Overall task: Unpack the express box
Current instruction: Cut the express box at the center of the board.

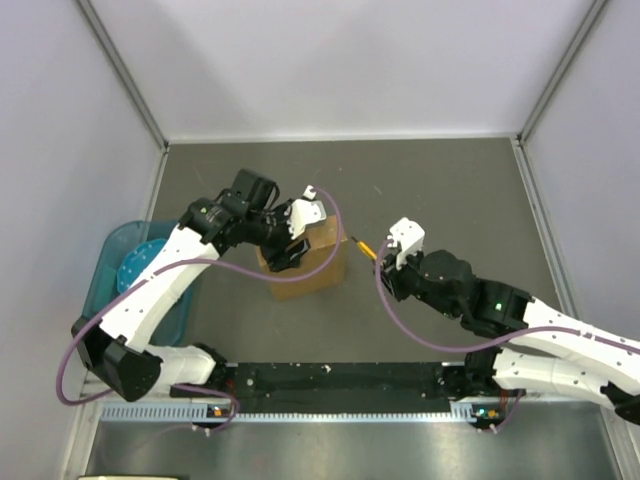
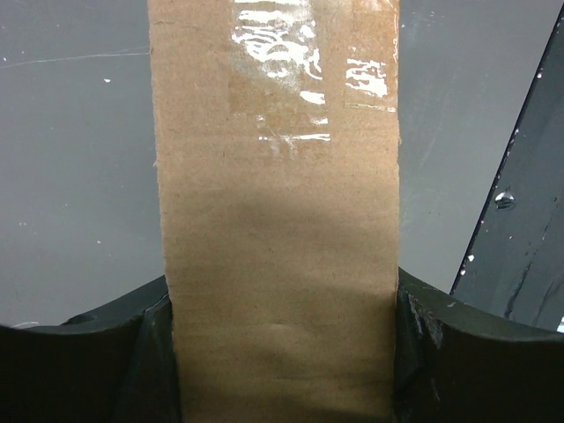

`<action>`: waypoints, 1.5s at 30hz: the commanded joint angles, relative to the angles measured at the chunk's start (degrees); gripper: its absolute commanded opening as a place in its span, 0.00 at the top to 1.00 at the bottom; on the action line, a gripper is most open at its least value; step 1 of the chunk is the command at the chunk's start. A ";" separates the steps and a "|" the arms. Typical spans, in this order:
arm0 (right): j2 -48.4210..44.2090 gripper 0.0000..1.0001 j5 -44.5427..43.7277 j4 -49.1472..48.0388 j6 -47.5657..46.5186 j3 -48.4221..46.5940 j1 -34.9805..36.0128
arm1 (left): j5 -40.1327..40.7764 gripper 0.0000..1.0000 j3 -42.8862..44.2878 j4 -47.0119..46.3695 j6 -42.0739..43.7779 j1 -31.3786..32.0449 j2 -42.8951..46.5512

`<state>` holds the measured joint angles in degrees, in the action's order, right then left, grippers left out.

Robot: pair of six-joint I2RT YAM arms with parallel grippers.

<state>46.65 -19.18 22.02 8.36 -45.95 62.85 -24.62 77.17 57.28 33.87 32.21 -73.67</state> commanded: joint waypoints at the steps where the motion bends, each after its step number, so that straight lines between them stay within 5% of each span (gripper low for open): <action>1: -3.41 1.00 -1.83 0.21 1.66 -3.88 -0.27 | 2.99 0.67 -0.44 5.74 -1.08 0.93 -2.97; 9: -4.73 1.00 -1.39 2.15 2.37 -5.19 -0.27 | 1.16 0.64 -0.09 6.35 -2.31 0.84 -4.46; 15: -4.20 1.00 -0.68 2.06 1.92 -6.96 -0.27 | 1.86 0.22 2.90 7.50 -2.49 0.93 -5.34; 17: -4.20 1.00 -0.60 1.97 1.75 -7.31 -0.27 | 2.29 0.01 4.13 7.76 -2.40 0.84 -5.69; 39: -2.44 1.00 2.39 0.65 1.31 -8.45 -0.27 | 0.19 0.01 17.40 8.81 -4.78 0.93 -0.69; 45: -2.18 1.00 10.80 0.48 0.17 -10.47 -0.27 | -9.99 0.01 21.70 9.70 2.33 0.93 4.31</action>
<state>44.64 -15.40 25.23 10.02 -51.64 62.83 -25.63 94.11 66.30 30.87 32.77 -74.61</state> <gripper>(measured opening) 0.180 0.989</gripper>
